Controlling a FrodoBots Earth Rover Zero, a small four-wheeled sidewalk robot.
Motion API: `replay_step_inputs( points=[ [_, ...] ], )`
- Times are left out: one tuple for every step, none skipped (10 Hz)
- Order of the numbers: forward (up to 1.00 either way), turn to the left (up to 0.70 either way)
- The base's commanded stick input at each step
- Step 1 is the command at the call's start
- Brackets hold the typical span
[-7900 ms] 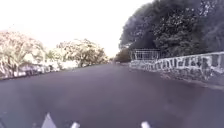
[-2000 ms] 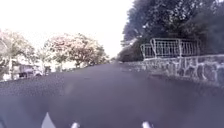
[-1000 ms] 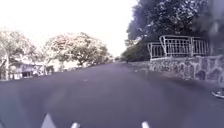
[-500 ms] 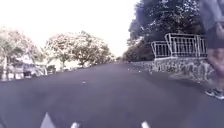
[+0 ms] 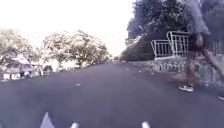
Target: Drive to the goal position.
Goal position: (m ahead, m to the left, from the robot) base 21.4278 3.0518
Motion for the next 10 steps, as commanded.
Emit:
replay_step_inputs(
  points=[
    [0.85, 0.00],
    [0.85, 0.00],
    [0.85, 0.00],
    [0.85, 0.00],
    [0.85, 0.00],
    [0.85, 0.00],
    [0.85, 0.00],
    [0.85, 0.00],
    [0.85, 0.00],
    [0.85, 0.00]
  ],
)
